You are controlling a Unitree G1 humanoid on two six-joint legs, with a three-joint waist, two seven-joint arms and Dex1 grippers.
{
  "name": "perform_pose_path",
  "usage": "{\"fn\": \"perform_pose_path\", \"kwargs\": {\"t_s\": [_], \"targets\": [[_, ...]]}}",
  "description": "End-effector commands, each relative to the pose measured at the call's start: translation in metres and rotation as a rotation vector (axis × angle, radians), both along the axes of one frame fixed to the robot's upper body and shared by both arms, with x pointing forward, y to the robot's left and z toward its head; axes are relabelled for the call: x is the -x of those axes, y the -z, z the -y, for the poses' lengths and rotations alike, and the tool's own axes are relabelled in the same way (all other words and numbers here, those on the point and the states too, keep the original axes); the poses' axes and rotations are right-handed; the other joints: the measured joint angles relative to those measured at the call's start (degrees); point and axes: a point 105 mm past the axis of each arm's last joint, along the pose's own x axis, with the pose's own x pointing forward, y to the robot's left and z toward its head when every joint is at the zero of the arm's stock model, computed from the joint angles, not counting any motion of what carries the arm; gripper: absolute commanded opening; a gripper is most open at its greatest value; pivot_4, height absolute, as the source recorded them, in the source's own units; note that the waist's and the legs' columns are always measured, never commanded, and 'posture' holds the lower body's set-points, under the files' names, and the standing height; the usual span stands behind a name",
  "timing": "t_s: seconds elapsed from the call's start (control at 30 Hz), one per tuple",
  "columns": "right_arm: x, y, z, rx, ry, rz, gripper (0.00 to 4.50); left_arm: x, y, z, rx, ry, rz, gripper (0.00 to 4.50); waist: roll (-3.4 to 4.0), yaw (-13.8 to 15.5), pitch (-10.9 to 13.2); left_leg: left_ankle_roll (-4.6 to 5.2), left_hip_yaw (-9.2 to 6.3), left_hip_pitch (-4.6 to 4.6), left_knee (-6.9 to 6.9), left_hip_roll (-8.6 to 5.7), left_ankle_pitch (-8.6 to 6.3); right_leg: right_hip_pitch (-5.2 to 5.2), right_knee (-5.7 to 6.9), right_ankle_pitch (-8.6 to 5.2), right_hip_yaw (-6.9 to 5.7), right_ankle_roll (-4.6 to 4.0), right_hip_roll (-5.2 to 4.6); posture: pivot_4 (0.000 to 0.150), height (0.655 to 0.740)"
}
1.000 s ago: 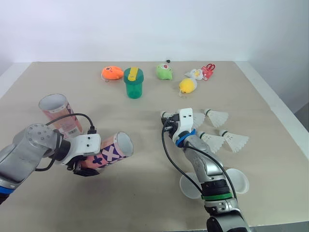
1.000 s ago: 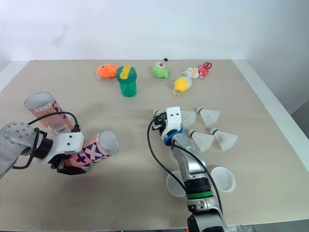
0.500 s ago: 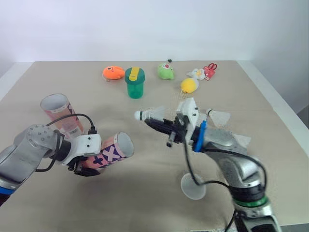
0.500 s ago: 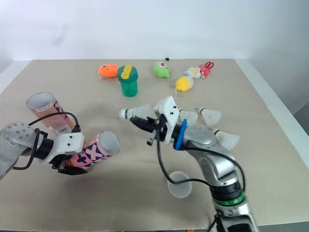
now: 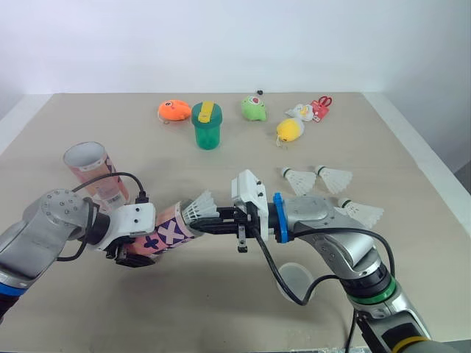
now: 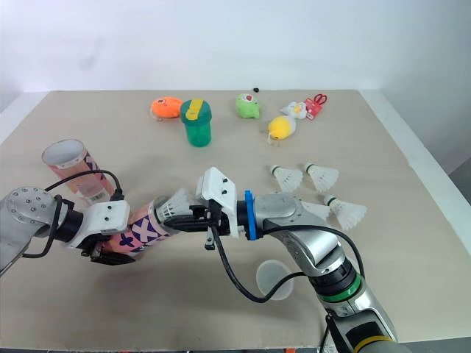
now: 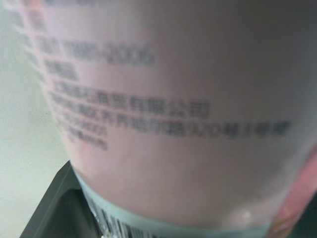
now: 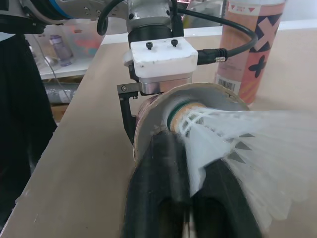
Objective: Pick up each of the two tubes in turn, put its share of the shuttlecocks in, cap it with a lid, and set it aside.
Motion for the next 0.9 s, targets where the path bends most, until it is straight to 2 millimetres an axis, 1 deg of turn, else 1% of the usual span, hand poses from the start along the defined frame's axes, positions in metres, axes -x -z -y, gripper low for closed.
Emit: {"fn": "perform_pose_path", "kwargs": {"t_s": [0.03,0.07,0.1,0.17,0.2,0.27,0.33,0.43,0.47,0.5,0.57,0.7,0.8,0.83,0.9], "targets": [[0.006,-0.021,0.002,-0.069,-0.026,0.019,2.68,0.001,0.005,0.005,0.001,0.012,-0.004,3.37,0.0,0.0,0.0,0.0,-0.01,0.0,0.0,0.0,0.0,0.0,0.0,0.0,0.0,0.0,0.0,0.15,0.74],[0.005,-0.024,0.005,-0.089,-0.008,0.013,3.15,0.001,0.005,0.006,0.002,0.013,-0.005,3.37,0.0,0.0,0.0,0.0,0.0,0.0,0.0,-0.01,0.0,0.0,0.0,0.0,0.0,0.0,0.0,0.15,0.74],[0.004,-0.027,0.009,-0.108,0.013,0.007,3.53,0.001,0.005,0.006,0.003,0.015,-0.006,3.37,0.0,0.0,0.0,0.0,0.0,0.01,0.0,-0.01,0.0,0.0,0.0,0.0,0.0,0.0,0.0,0.15,0.74],[0.0,-0.033,0.024,-0.155,0.088,-0.006,4.31,0.001,0.005,0.007,0.005,0.017,-0.008,3.37,0.0,0.2,0.0,0.0,-0.03,0.0,-0.01,-0.01,0.0,0.0,0.0,0.0,-0.02,-0.01,0.0,0.15,0.74],[-0.001,-0.034,0.03,-0.169,0.116,-0.01,4.45,0.002,0.005,0.008,0.006,0.018,-0.008,3.37,-0.01,0.6,0.0,0.0,-0.05,-0.01,-0.01,0.0,0.0,0.0,0.0,-0.01,-0.03,0.0,0.0,0.15,0.74],[-0.004,-0.039,0.053,-0.219,0.236,-0.014,4.45,0.002,0.006,0.008,0.006,0.02,-0.012,3.37,-0.01,0.7,0.0,-0.01,-0.05,-0.05,-0.02,-0.01,0.0,0.0,-0.03,-0.03,-0.02,0.04,-0.04,0.15,0.74],[-0.004,-0.042,0.069,-0.258,0.333,-0.003,4.45,0.003,0.006,0.008,0.005,0.021,-0.014,3.37,-0.01,0.7,0.0,-0.02,-0.07,-0.07,-0.03,-0.04,-0.01,0.02,-0.04,-0.08,-0.03,0.1,-0.09,0.15,0.74],[-0.012,-0.043,0.099,-0.27,0.593,0.133,4.45,0.002,0.006,0.008,0.005,0.026,-0.018,3.37,-0.01,0.7,0.0,-0.04,-0.04,-0.06,-0.1,-0.15,-0.03,-0.01,-0.04,-0.1,0.02,0.2,-0.11,0.15,0.74],[-0.017,-0.043,0.113,-0.264,0.717,0.223,4.45,0.002,0.006,0.008,0.003,0.031,-0.02,3.37,0.01,0.7,0.0,-0.05,-0.05,-0.06,-0.11,-0.2,-0.04,-0.01,-0.04,-0.1,0.01,0.23,-0.1,0.15,0.74],[-0.017,-0.04,0.123,-0.251,0.804,0.282,4.45,0.003,0.007,0.008,0.001,0.037,-0.022,3.37,0.0,0.7,0.0,-0.05,-0.06,-0.05,-0.14,-0.21,-0.04,-0.03,-0.04,-0.09,0.02,0.22,-0.1,0.15,0.74],[-0.01,-0.032,0.133,-0.213,0.906,0.363,4.45,0.003,0.008,0.009,0.002,0.046,-0.029,3.37,0.0,0.8,0.0,-0.05,-0.14,-0.05,-0.14,-0.24,-0.04,-0.01,-0.04,-0.14,-0.04,0.15,-0.11,0.15,0.74],[0.006,-0.018,0.15,-0.206,1.091,0.407,4.45,0.002,0.009,0.011,0.002,0.06,-0.035,3.37,0.06,0.7,0.0,-0.08,-0.1,-0.05,-0.2,-0.33,-0.05,-0.03,-0.04,-0.26,0.01,0.12,-0.22,0.15,0.74],[0.019,-0.003,0.161,-0.223,1.203,0.363,4.45,0.0,0.009,0.013,0.006,0.069,-0.034,3.37,0.07,0.9,-0.1,-0.09,0.01,-0.02,-0.19,-0.35,-0.06,-0.02,-0.04,-0.23,0.11,0.17,-0.26,0.15,0.74],[0.023,0.003,0.167,-0.214,1.246,0.352,4.45,-0.001,0.01,0.014,0.007,0.072,-0.034,3.37,0.06,0.9,-0.1,-0.08,-0.18,0.01,-0.16,-0.42,-0.05,0.04,-0.04,-0.29,-0.02,0.17,-0.31,0.15,0.74],[0.027,0.013,0.18,-0.194,1.339,0.33,4.45,-0.001,0.011,0.014,0.008,0.076,-0.036,3.37,0.12,0.8,-0.1,-0.08,-0.11,0.01,-0.12,-0.39,-0.05,0.06,-0.04,-0.26,0.07,0.19,-0.36,0.15,0.74]]}}
